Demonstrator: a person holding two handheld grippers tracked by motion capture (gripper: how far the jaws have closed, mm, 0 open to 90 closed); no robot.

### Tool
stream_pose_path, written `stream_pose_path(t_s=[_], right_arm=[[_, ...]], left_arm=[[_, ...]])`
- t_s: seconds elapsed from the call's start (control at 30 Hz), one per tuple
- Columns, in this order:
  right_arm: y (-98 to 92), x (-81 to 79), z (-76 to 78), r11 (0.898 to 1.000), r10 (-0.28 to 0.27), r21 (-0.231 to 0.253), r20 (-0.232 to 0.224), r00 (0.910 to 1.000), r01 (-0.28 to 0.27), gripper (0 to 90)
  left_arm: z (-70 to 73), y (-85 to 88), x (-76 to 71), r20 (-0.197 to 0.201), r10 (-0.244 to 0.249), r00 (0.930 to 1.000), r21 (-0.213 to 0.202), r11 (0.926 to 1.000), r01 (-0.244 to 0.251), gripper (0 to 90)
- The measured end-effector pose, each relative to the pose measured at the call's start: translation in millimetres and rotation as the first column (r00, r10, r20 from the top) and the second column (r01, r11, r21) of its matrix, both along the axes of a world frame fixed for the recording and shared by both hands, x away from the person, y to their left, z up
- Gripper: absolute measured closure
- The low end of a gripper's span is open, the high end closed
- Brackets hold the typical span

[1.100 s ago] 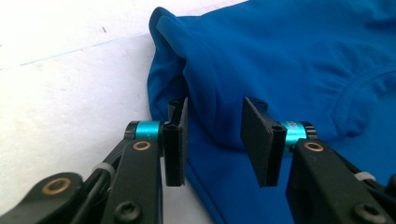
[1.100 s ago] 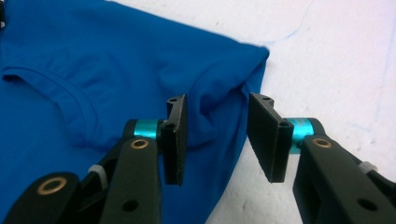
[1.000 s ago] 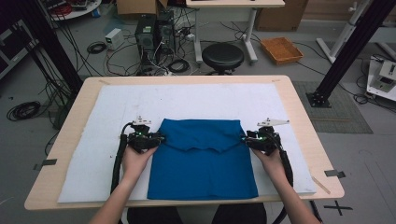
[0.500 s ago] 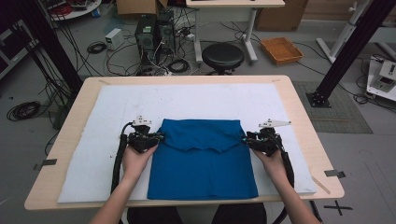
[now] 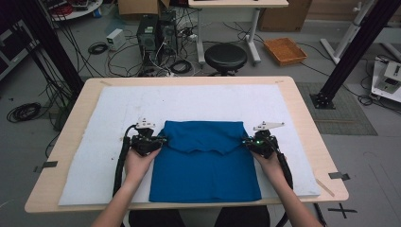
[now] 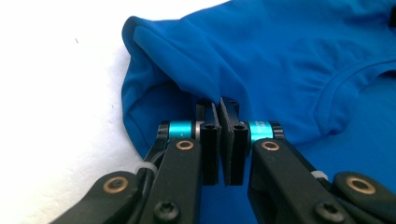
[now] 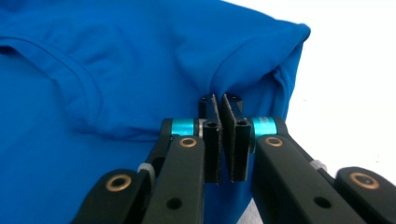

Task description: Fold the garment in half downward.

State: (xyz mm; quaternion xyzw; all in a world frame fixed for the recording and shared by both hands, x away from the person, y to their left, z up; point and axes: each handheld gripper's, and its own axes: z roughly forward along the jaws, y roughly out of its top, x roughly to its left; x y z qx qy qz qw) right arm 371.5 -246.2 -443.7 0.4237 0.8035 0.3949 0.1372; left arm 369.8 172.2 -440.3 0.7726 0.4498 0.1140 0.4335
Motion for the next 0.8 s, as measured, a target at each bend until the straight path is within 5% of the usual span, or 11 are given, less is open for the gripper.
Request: stream_pose_path(t_s=[0.4, 0.8], right_arm=[[-14.6, -21.6, 24.1, 0.997, 0.019, 0.069, -0.024, 0.9995, -0.018, 87.7], [-18.1, -78.4, 38.8, 0.993, 0.102, 0.068, -0.049, 0.9935, -0.099, 87.6]], left_arm=[[26.8, 12.5, -19.2, -0.014, -0.062, 0.9980, -0.062, 0.9962, 0.061, 87.2], [38.5, 24.4, -74.2, -0.090, -0.183, 0.9789, -0.156, 0.9734, 0.168, 87.2]])
